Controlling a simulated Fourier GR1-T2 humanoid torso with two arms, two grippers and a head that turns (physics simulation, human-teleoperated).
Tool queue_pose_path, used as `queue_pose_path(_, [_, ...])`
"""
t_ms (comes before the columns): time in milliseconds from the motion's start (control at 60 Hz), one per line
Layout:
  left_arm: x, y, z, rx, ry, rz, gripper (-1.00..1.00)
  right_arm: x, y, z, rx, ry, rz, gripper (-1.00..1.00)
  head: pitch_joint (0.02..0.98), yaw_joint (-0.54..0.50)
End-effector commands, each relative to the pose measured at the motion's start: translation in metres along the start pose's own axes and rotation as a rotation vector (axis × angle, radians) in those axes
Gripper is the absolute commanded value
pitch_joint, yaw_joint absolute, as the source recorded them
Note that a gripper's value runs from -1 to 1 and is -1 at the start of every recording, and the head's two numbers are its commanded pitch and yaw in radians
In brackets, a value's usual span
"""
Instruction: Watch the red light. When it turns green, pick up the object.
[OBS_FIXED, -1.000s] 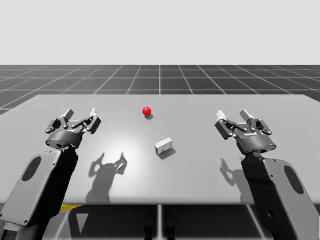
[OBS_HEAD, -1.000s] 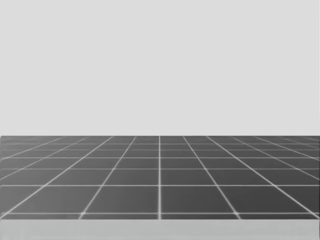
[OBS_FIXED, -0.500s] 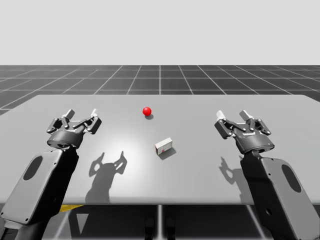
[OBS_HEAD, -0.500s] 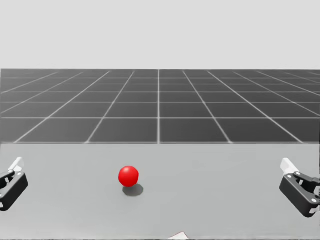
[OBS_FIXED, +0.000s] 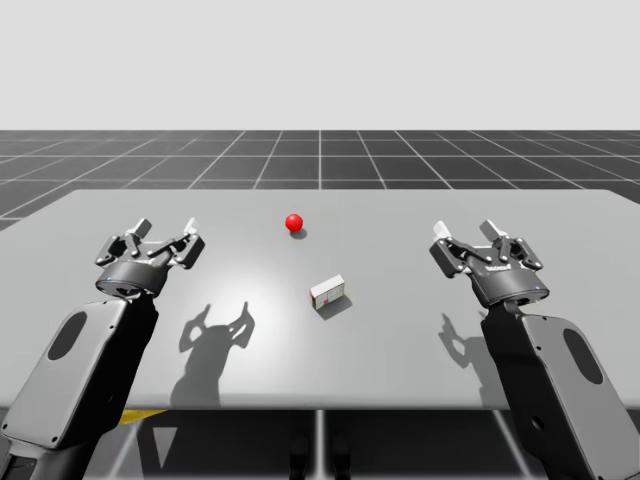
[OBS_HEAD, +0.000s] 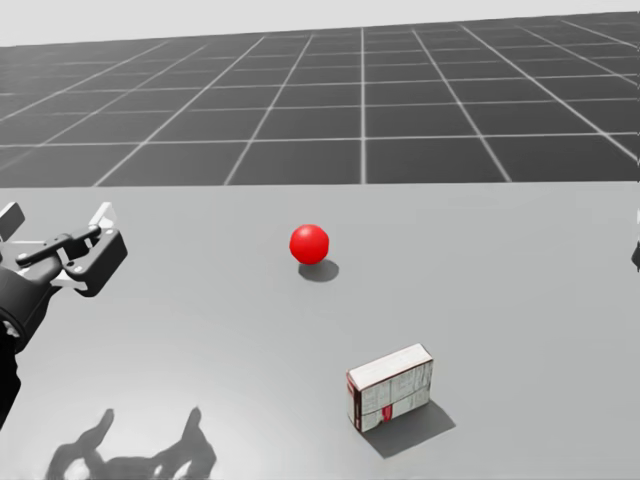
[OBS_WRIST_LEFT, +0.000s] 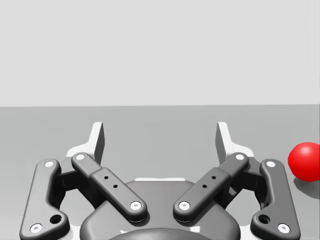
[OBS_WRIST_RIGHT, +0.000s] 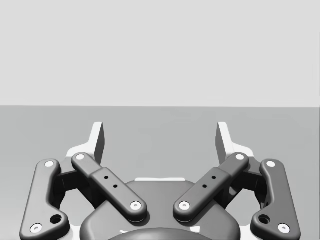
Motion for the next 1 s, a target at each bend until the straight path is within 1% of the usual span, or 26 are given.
queue_pose_path(17, [0.0001, -0.0006, 0.0005, -0.003, 0.001, -0.001, -1.0, -0.0004, -0.0001, -0.0001, -0.001, 0.0, 0.004, -1.0, 0.575, 0.11])
queue_pose_path(267, [0.0003, -0.0016, 0.0009, -0.008, 0.001, 0.005, -1.0, -0.0004, 0.0006, -0.0002, -0.002, -0.001, 0.007, -1.0, 0.57, 0.11])
queue_pose_path(667, [0.0004, -0.0029, 0.0008, -0.011, 0.001, 0.004, -1.0, -0.0005, -0.0002, -0.0011, -0.005, -0.002, 0.017, -1.0, 0.572, 0.11])
queue_pose_path(933, [0.0002, -0.003, 0.0011, -0.011, 0.002, 0.004, -1.0, -0.0005, -0.0002, -0.001, -0.005, -0.002, 0.017, -1.0, 0.565, 0.11])
queue_pose_path(1000, [0.0002, -0.003, 0.0012, -0.011, 0.002, 0.003, -1.0, -0.0007, -0.0003, -0.001, -0.007, -0.004, 0.021, -1.0, 0.566, 0.11])
